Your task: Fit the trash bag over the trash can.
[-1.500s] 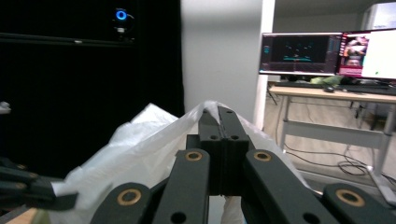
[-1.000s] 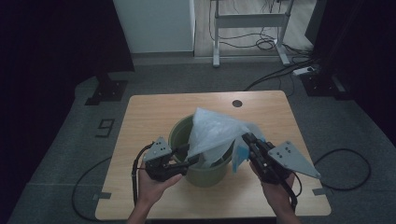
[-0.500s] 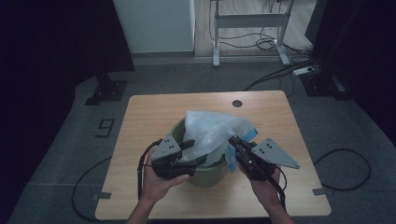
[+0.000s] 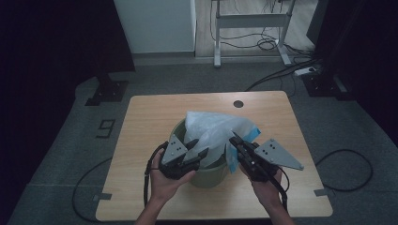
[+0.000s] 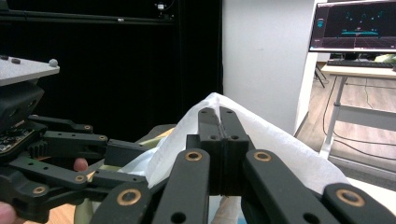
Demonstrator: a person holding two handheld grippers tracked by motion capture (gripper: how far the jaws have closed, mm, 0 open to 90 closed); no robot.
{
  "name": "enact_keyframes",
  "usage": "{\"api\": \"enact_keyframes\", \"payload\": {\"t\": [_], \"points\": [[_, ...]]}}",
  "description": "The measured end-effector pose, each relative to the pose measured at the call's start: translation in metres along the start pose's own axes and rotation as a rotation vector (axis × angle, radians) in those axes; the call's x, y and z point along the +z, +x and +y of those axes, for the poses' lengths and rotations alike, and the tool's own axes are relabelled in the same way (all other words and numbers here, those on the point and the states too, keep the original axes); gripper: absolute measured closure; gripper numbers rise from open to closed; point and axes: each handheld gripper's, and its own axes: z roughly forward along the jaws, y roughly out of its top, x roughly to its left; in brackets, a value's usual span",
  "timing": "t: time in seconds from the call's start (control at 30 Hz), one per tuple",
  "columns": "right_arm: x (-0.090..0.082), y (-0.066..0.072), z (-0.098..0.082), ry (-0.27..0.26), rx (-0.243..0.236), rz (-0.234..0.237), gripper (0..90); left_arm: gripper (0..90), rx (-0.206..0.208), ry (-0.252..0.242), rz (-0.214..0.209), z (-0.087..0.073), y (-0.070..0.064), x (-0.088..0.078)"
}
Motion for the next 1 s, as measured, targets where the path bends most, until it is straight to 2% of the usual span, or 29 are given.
{"api": "enact_keyframes", "payload": {"t": [0.13, 0.2, 0.3, 0.37, 0.5, 0.57, 0.7, 0.8, 0.9, 1.0], "points": [[0.000, 0.001, 0.002, -0.004, -0.001, 0.009, 89.0, 74.4, 0.006, -0.010, 0.002, 0.000, 0.002, -0.001], [0.001, 0.002, 0.002, -0.005, 0.002, 0.015, 88.9, 81.8, -0.006, -0.012, -0.013, 0.000, 0.005, -0.001], [0.001, 0.004, 0.000, -0.004, 0.006, 0.033, 88.4, 89.6, -0.011, -0.024, -0.007, 0.000, 0.009, -0.004], [0.000, 0.004, -0.003, -0.005, 0.000, 0.047, 80.7, 89.8, -0.036, -0.042, -0.001, -0.001, 0.015, -0.008], [-0.003, 0.009, -0.008, 0.007, -0.004, 0.076, 51.0, 89.9, -0.096, -0.080, 0.029, -0.005, 0.029, -0.019], [-0.008, 0.014, -0.013, 0.014, -0.017, 0.082, 41.7, 89.9, -0.121, -0.091, 0.047, -0.007, 0.036, -0.025], [-0.024, 0.017, -0.025, 0.006, 0.001, 0.125, 37.3, 89.9, -0.158, -0.102, 0.062, -0.011, 0.046, -0.034], [-0.036, 0.012, -0.032, 0.001, 0.011, 0.118, 36.7, 89.9, -0.169, -0.105, 0.072, -0.013, 0.050, -0.039], [-0.045, 0.002, -0.037, 0.006, 0.030, 0.089, 36.7, 89.9, -0.180, -0.111, 0.080, -0.017, 0.053, -0.043], [-0.050, -0.011, -0.043, 0.026, 0.055, 0.039, 36.8, 89.9, -0.195, -0.123, 0.084, -0.020, 0.057, -0.046]]}}
